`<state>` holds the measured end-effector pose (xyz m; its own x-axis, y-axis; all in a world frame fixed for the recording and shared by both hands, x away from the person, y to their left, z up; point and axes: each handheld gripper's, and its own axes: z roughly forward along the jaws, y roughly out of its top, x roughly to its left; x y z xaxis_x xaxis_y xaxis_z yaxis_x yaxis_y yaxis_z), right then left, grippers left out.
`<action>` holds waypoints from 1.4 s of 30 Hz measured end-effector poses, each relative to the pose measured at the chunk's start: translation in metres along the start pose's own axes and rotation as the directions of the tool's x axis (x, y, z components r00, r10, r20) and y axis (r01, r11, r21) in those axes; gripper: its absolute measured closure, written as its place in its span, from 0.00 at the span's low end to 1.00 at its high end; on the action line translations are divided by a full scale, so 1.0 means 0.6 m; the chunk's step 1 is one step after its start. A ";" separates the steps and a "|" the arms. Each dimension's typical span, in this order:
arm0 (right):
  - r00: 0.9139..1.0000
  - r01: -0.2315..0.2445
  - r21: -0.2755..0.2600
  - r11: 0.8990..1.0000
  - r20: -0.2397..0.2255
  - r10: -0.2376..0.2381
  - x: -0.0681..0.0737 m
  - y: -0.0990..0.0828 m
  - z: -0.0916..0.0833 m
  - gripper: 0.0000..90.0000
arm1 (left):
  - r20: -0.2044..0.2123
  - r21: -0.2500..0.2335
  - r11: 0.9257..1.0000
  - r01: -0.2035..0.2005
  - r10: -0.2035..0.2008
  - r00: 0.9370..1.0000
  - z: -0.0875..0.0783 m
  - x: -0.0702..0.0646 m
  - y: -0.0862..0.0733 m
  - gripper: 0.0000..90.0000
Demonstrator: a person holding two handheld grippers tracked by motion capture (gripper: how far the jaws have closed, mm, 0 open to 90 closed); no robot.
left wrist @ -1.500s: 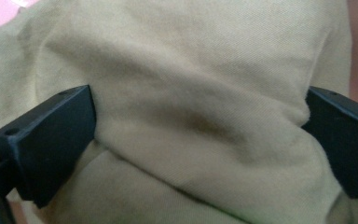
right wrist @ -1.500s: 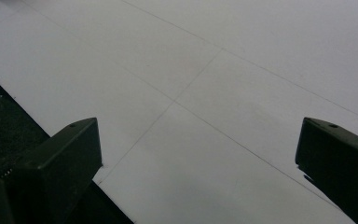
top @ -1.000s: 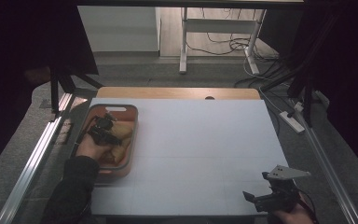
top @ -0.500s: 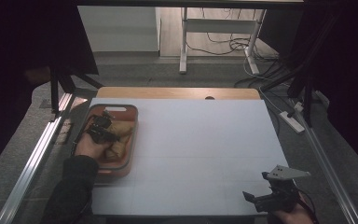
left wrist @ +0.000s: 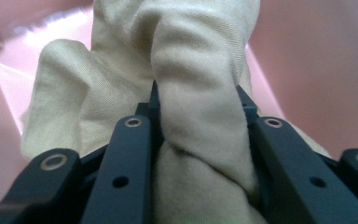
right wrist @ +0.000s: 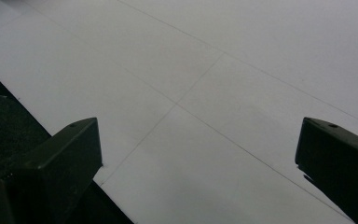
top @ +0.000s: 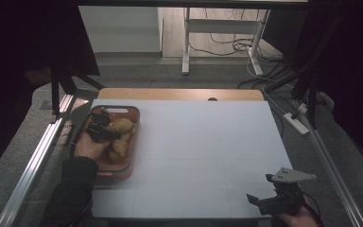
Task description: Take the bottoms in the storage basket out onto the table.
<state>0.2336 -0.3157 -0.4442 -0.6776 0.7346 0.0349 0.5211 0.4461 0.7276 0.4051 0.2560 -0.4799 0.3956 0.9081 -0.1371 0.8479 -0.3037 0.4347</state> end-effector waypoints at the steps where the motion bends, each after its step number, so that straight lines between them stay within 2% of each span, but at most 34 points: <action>1: 1.000 0.000 0.000 1.000 0.000 0.000 0.000 0.000 0.000 0.01 | 0.002 -0.010 1.000 0.002 -0.002 1.000 -0.003 0.000 0.000 0.78; 2: 1.000 0.000 -0.001 1.000 0.000 0.000 0.000 0.000 0.000 0.01 | 0.018 -0.026 1.000 0.007 -0.006 1.000 -0.010 0.001 0.002 0.78; 8: 1.000 0.001 -0.001 1.000 0.000 -0.001 0.000 0.000 0.000 0.01 | 0.042 -0.067 0.998 0.013 -0.010 0.999 -0.029 0.005 0.002 0.78; 11: 1.000 0.002 -0.002 1.000 0.000 -0.002 0.000 0.000 -0.001 0.01 | 0.064 -0.109 0.994 0.021 -0.014 0.998 -0.047 0.009 0.004 0.77; 14: 1.000 0.002 -0.002 1.000 0.000 -0.002 0.000 0.000 -0.001 0.01 | 0.070 -0.130 0.991 0.024 -0.015 0.997 -0.056 0.008 0.004 0.77; 25: 1.000 0.001 -0.009 1.000 -0.001 -0.001 0.000 -0.001 -0.002 0.01 | 0.068 -0.187 0.982 -0.001 0.014 0.998 -0.085 -0.002 0.010 0.77; 31: 1.000 -0.003 -0.012 1.000 0.001 0.003 -0.001 -0.001 -0.003 0.01 | 0.078 -0.213 0.977 0.005 0.012 0.997 -0.098 -0.008 0.013 0.77; 42: 1.000 -0.004 -0.014 1.000 0.000 0.004 -0.001 -0.001 -0.003 0.01 | 0.077 -0.268 0.964 -0.009 0.030 0.997 -0.125 -0.021 0.018 0.77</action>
<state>0.2328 -0.3172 -0.4435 -0.6755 0.7364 0.0376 0.5163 0.4360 0.7372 0.3824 0.2629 -0.4068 0.4470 0.8738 -0.1918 0.7190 -0.2234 0.6581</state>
